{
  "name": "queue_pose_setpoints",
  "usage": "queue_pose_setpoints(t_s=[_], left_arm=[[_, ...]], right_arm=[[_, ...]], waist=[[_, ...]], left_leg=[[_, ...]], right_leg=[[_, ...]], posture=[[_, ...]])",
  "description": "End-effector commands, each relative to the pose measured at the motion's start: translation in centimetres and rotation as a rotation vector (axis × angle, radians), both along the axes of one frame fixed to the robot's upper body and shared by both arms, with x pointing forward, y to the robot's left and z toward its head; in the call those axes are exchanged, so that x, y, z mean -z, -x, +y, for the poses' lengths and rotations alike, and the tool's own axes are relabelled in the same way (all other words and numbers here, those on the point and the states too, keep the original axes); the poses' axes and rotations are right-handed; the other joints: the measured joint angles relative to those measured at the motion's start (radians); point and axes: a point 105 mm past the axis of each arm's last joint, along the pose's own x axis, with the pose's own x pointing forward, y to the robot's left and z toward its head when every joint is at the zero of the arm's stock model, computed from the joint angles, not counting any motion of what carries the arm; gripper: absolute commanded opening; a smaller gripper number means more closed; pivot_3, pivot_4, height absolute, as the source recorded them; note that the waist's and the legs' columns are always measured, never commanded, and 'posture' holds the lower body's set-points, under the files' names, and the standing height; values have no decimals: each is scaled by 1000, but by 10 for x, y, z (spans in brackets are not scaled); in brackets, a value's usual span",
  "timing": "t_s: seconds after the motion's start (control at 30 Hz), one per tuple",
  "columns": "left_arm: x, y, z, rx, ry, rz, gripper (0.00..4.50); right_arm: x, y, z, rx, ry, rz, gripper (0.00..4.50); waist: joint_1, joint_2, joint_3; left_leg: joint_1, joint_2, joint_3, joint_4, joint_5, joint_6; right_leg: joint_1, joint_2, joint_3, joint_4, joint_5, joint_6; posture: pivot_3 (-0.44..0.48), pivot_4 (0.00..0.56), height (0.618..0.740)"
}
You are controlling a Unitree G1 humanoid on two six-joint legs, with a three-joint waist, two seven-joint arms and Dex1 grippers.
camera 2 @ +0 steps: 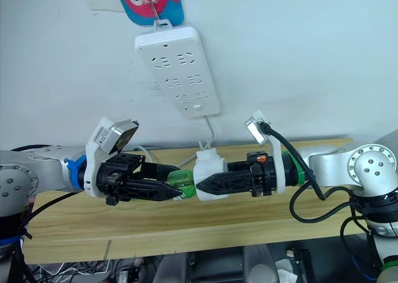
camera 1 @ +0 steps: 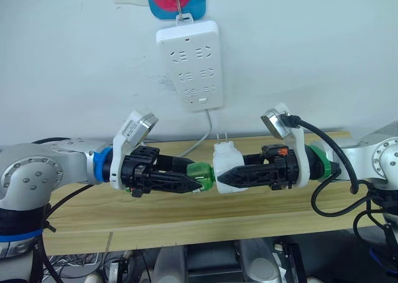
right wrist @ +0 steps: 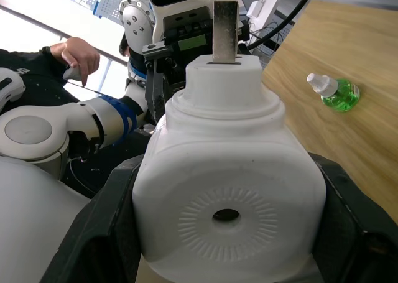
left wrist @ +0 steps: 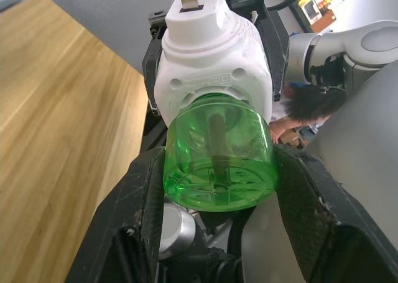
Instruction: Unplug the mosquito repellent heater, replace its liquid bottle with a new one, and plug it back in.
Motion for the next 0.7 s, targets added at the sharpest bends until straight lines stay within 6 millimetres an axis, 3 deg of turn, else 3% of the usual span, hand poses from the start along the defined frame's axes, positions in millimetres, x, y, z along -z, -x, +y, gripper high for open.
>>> queue_pose_setpoints(t_s=[0.03,0.07,0.27,0.43,0.7], left_arm=[[-20,16,-4,95,62,-50,2230],[-19,16,-4,95,57,-48,2230],[-17,11,-6,64,61,-115,4124],[-14,0,-3,5,41,-189,4124],[-21,-25,-1,-97,60,-487,4124]], right_arm=[[5,-3,-4,25,35,8,2994],[5,-3,-4,23,32,8,2994],[1,-3,-3,15,2,9,2994],[-1,-5,-4,19,-15,15,2994],[1,-6,-7,23,-22,31,2994]], waist=[[0,0,0],[0,0,0],[1,0,0],[1,0,0],[4,0,0]], left_leg=[[0,0,0,0,0,0],[0,0,0,0,0,0],[0,0,0,0,0,0],[0,0,1,0,0,0],[0,0,1,-1,0,0]], right_leg=[[0,0,0,0,0,0],[0,0,0,0,0,0],[0,0,0,0,0,0],[0,0,0,-1,0,0],[0,0,0,-1,0,0]], posture=[[-197,352,740],[-197,352,740],[-198,352,740],[-193,351,740],[-193,350,740]])
